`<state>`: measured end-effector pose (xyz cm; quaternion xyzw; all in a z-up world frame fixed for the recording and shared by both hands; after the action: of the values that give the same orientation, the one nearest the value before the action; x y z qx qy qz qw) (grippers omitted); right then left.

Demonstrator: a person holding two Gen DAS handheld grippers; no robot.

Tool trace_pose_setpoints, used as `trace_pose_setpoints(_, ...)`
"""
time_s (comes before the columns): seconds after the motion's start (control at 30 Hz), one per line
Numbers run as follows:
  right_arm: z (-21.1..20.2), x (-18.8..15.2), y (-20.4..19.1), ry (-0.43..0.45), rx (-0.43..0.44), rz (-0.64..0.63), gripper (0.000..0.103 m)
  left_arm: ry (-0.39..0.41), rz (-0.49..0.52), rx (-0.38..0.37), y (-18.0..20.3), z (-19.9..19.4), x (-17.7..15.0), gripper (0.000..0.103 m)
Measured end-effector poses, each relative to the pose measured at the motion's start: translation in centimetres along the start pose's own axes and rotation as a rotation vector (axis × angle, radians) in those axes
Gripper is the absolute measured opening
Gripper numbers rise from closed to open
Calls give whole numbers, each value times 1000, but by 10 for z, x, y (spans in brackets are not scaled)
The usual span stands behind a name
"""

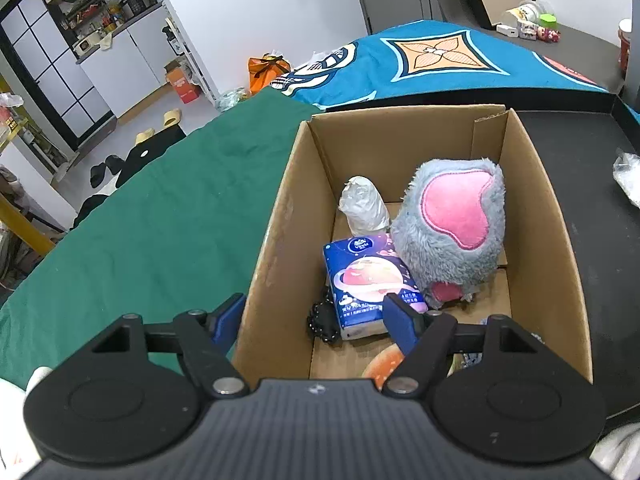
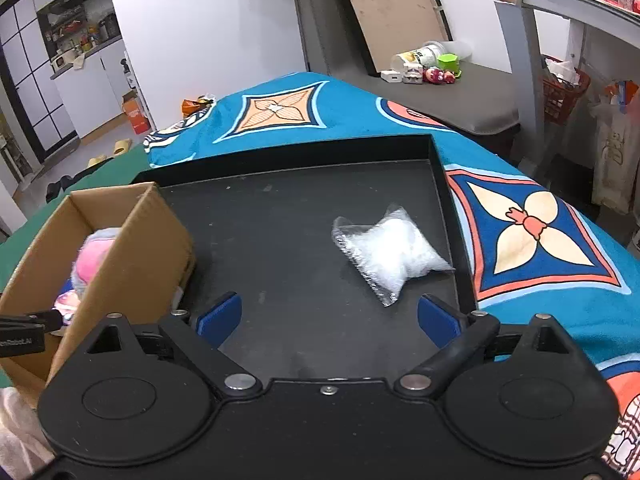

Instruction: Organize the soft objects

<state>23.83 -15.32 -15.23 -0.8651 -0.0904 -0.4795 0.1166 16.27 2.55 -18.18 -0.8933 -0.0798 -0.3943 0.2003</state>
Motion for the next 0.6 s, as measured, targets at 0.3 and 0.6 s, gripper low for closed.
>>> trace_pose_setpoints(0.3, 11, -3, 17, 3, -37, -12, 87, -11, 18, 29, 6, 4, 2, 74)
trace_pose_setpoints(0.6, 26, -10, 29, -24, -62, 5, 69, -13, 33, 32, 9, 6, 3, 76)
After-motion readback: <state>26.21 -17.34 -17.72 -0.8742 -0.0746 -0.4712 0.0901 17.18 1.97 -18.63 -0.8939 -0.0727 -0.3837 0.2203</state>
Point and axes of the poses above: each gripper's, at about its wrist camera, not at the fingertips, and z roughly the way its jaws point, y to its right, x to its top, the point moved 2 cm from there along z, roughly the way its jaws point, and after that the axes turned 15 degrees about y, right-handed, at the moved point
